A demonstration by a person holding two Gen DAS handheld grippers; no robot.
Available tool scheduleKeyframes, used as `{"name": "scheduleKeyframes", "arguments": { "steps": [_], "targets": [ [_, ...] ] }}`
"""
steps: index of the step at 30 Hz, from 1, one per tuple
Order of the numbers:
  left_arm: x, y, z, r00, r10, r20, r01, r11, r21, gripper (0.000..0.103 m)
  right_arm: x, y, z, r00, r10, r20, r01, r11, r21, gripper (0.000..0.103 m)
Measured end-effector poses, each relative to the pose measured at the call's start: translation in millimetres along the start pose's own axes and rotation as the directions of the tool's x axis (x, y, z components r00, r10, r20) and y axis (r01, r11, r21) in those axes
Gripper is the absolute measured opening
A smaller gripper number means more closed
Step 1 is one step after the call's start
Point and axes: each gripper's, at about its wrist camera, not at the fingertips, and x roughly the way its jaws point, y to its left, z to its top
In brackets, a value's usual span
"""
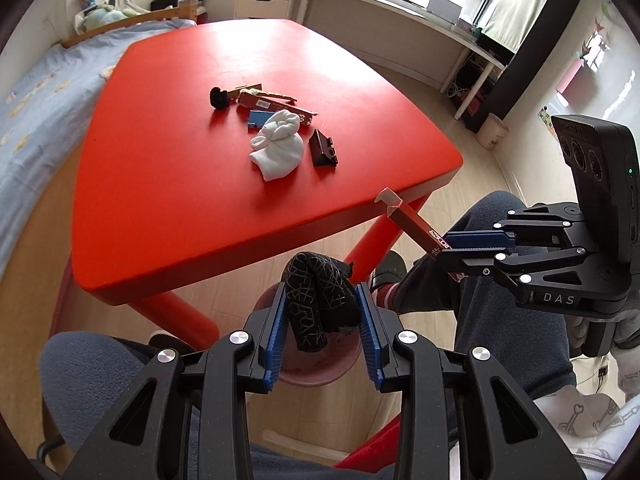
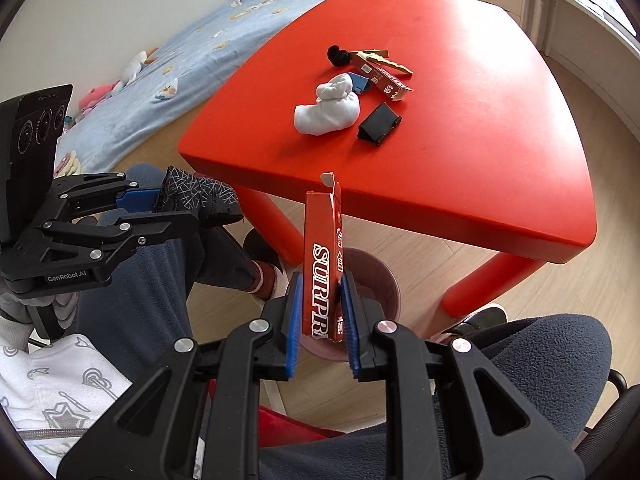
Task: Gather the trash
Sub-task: 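Carry the cloth and box with both tools down over the pink wastebasket, then open both tools to drop the cloth and box into the wastebasket, then move both tools back up to the items on the table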
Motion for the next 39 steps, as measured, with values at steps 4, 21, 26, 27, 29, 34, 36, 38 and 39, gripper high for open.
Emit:
{"name": "scheduleKeyframes", "arguments": {
  "steps": [4, 21, 26, 27, 29, 34, 36, 38, 39],
  "targets": [
    [0.3, 0.4, -1.1, 1.0, -0.005, -0.006, 0.005, 1.0, -0.003, 0.036, 1.0, 0.5, 0.6, 1.0, 0.016, -0.003, -0.016, 1.0, -0.005, 0.02],
    [-2.1, 21.8, 0.2, 0.999, 0.045, 0.027, -0.042, 0.996, -0.079, 0.095, 5.2, -17.5, 0.3, 1.0, -0.031, -0.006, 0.031, 0.998, 0.059, 0.096],
    [-2.2, 23.8, 0.1, 0.999, 0.047, 0.026, -0.044, 0.995, -0.085, 0.095, 6.5, -17.8, 1.2, 1.0, -0.026, -0.009, 0.026, 0.998, 0.063, 0.097],
    [-2.2, 23.9, 0.2, 0.999, 0.046, 0.026, -0.044, 0.995, -0.086, 0.095, 6.3, -18.0, 1.4, 1.0, -0.026, -0.009, 0.026, 0.998, 0.063, 0.097],
    [-2.1, 24.0, 0.4, 0.999, 0.047, 0.025, -0.045, 0.995, -0.085, 0.095, 6.5, -18.2, 1.7, 1.0, -0.025, -0.01, 0.026, 0.998, 0.063, 0.097],
    [-2.1, 24.1, 0.5, 0.999, 0.047, 0.026, -0.044, 0.995, -0.085, 0.095, 6.3, -18.2, 2.2, 1.0, -0.024, -0.005, 0.024, 0.998, 0.064, 0.097],
    [-2.1, 24.1, 0.7, 0.999, 0.047, 0.026, -0.044, 0.995, -0.085, 0.095, 6.0, -17.8, 2.5, 1.0, -0.022, -0.005, 0.022, 0.998, 0.062, 0.097],
    [-2.0, 24.0, 0.5, 0.999, 0.047, 0.026, -0.045, 0.995, -0.085, 0.095, 6.2, -17.9, 3.1, 1.0, -0.022, -0.006, 0.022, 0.998, 0.061, 0.097],
    [-2.1, 24.0, 0.9, 0.999, 0.047, 0.025, -0.045, 0.995, -0.084, 0.095, 5.7, -17.4, 3.1, 1.0, -0.021, -0.005, 0.021, 0.998, 0.061, 0.097]
  ]
}}
